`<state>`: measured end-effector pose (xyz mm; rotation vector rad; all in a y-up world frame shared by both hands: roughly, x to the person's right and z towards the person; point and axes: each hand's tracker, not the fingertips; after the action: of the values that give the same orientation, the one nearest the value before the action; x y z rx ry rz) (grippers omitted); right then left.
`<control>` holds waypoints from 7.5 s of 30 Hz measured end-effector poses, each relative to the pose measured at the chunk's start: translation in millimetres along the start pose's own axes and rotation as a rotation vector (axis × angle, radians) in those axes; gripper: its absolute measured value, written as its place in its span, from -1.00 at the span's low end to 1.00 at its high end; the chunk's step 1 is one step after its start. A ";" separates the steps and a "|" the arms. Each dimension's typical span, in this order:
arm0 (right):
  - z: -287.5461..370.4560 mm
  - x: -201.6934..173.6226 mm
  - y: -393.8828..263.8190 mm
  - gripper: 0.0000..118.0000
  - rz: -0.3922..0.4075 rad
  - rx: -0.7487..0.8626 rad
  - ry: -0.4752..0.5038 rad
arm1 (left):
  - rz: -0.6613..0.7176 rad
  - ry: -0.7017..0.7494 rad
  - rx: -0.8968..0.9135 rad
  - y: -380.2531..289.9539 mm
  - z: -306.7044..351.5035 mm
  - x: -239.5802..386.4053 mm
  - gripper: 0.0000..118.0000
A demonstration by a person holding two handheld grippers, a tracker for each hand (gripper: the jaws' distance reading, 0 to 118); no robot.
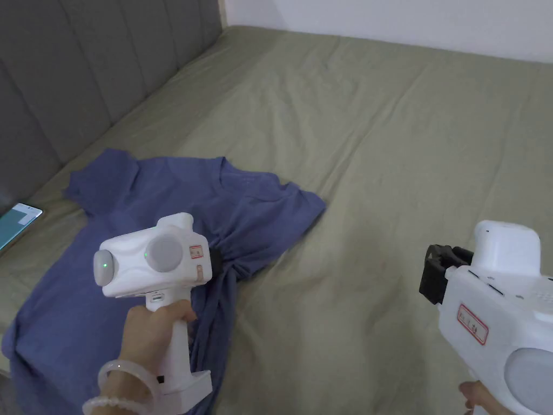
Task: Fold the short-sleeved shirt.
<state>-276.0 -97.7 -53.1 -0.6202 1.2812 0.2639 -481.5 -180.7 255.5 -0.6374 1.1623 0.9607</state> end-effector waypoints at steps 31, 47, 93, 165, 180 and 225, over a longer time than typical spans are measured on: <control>223.8 209.2 14.4 -1.00 -0.268 0.326 -0.459 | -0.638 -0.837 0.056 -91.4 198.8 386.8 -0.93; 225.8 254.4 -37.5 -1.00 -0.367 0.210 -0.532 | -0.725 -0.525 -0.292 -235.2 41.1 377.7 -0.58; 116.2 143.3 -34.7 -1.00 -0.044 -0.064 -0.266 | -0.570 -0.061 -0.136 -202.6 66.5 190.5 -0.93; 205.8 339.1 200.3 -0.93 -0.210 0.020 -0.389 | -0.248 0.044 0.468 104.9 246.2 186.8 -0.94; 88.4 344.1 324.9 -0.93 -0.205 0.112 -0.415 | -0.344 0.127 0.645 260.1 195.2 249.2 -0.94; 121.3 324.2 -101.9 -0.43 -0.513 -0.319 -0.324 | -0.342 0.229 0.008 -100.3 123.5 -17.5 -0.26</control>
<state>-33.4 -160.7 -312.7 -1.1061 0.7395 0.1341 -337.5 -130.2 303.7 -0.9247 1.2072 0.6030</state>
